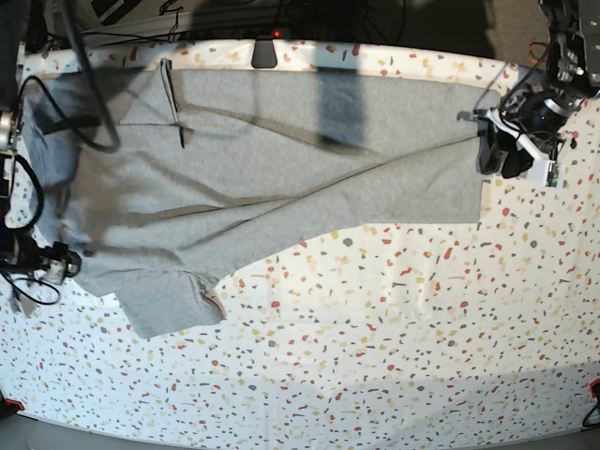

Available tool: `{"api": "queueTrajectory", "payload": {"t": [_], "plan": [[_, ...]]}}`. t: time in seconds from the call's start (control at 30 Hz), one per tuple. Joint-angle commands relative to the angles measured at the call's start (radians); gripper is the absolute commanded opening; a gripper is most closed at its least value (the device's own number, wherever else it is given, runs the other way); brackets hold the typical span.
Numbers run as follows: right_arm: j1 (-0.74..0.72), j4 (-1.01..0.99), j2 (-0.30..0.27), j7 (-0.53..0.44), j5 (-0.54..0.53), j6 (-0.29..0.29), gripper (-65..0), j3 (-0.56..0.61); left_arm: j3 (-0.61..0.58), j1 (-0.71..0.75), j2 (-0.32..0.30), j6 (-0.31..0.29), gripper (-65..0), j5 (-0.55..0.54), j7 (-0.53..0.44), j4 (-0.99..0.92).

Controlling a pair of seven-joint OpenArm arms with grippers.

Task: Fold the T-shirt properly

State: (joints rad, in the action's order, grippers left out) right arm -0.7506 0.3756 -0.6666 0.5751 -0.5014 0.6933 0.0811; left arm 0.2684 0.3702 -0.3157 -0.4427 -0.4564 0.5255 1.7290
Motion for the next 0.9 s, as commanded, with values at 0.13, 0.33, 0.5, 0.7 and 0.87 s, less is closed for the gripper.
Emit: {"api": "queueTrajectory", "payload": {"t": [0.13,0.33,0.5,0.7,0.87], "plan": [[-0.056,0.015,0.088,-0.11,0.273,-0.021,-30.7,-0.002,0.007,-0.025,0.043,0.01,-41.7,0.062,-0.026,0.018],[-0.074,0.015,0.096,-0.122,0.374,-0.086,-30.7,-0.003,0.007,-0.042,0.144,0.01,-41.7,0.147,-0.029,0.018],[-0.109,0.015,0.03,-0.06,0.36,-0.084,-30.8,-0.003,0.007,-0.045,0.166,0.01,-41.7,0.145,-0.083,0.018],[-0.087,0.002,-0.012,-0.058,0.365,-0.061,-30.8,-0.003,0.007,-0.06,0.166,0.01,-41.7,0.142,-0.078,0.018],[-0.069,-0.086,-0.012,-0.144,0.374,-0.061,-30.8,-0.002,0.007,-0.06,0.166,0.01,-41.7,0.143,-0.078,0.018]]}}
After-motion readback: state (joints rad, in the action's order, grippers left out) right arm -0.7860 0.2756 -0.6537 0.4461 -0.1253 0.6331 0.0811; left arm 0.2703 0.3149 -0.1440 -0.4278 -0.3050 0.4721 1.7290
